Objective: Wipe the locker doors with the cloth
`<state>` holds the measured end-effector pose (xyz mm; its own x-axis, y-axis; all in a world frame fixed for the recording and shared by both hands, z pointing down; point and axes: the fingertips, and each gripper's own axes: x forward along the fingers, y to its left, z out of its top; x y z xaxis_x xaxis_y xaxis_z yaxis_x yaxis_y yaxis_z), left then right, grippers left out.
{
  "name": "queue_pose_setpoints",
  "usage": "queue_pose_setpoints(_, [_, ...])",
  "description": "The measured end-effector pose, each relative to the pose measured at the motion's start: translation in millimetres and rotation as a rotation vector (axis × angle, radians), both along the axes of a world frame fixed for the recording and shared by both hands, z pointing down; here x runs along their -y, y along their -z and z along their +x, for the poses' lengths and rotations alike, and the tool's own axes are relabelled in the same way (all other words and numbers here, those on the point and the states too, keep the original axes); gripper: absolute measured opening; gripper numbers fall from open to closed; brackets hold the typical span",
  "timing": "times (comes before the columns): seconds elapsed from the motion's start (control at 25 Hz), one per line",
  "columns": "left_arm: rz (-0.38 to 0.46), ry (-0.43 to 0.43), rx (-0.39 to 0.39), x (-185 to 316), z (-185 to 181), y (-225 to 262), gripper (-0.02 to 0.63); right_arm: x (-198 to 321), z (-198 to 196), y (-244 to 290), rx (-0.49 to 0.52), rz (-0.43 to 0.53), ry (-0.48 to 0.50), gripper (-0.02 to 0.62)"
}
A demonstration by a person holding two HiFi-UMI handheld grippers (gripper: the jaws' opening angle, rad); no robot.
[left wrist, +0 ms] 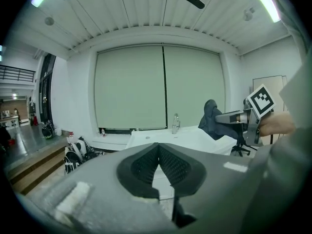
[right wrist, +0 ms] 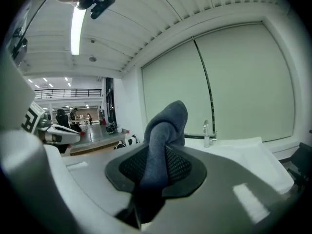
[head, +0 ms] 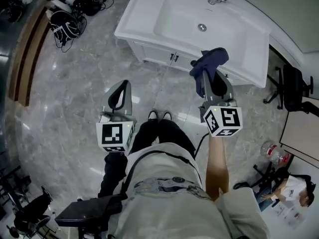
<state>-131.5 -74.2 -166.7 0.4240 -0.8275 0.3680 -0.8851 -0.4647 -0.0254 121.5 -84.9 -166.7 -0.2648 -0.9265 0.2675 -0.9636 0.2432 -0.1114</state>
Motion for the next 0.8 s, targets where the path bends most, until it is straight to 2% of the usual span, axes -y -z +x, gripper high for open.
queue_pose_setpoints(0.24, [0.027, 0.083, -0.008, -8, -32, 4, 0.002, -9, -34, -9, -0.006, 0.003, 0.113, 0.086])
queue_pose_setpoints(0.4, [0.013, 0.112, -0.021, -11, -61, -15, 0.002, -15, -71, -29, -0.020, -0.006, 0.171, 0.086])
queue_pose_setpoints(0.6, [-0.011, 0.106, -0.020, -11, -99, -48, 0.002, -14, -138, -80, -0.038, -0.058, 0.241, 0.086])
queue_pose_setpoints(0.8, [-0.052, 0.075, -0.019, -10, -146, -97, 0.002, -2, -205, -140, -0.035, -0.068, 0.259, 0.086])
